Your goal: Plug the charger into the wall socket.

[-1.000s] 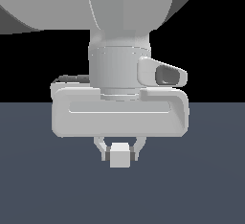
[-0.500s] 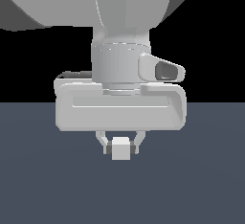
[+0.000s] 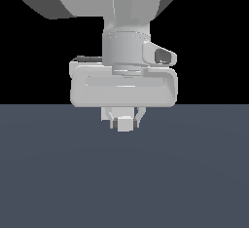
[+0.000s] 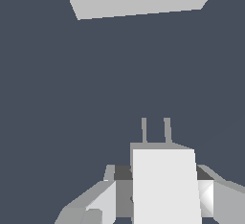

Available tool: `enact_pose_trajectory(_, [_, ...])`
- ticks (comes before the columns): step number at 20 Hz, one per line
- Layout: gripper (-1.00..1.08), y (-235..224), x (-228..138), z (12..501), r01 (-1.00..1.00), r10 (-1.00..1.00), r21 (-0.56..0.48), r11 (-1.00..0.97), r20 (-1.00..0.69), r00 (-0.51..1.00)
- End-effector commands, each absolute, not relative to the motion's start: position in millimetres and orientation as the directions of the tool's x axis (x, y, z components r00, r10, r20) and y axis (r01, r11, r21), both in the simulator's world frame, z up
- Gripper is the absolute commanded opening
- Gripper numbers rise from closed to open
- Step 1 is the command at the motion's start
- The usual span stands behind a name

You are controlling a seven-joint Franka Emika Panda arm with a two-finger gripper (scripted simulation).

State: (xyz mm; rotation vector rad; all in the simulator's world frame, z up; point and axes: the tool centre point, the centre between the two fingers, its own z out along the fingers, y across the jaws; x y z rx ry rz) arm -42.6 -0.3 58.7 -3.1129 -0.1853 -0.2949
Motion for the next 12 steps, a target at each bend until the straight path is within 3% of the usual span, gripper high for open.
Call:
enact_pose_trajectory(1, [-1.0, 0, -28, 72, 0.148, 0.146, 0.002, -0.989, 0.188, 0.971])
enact_pose_trajectory(12, [-1.0, 4, 6, 100, 0.217, 0.213, 0.0, -0.976, 0.188, 0.959])
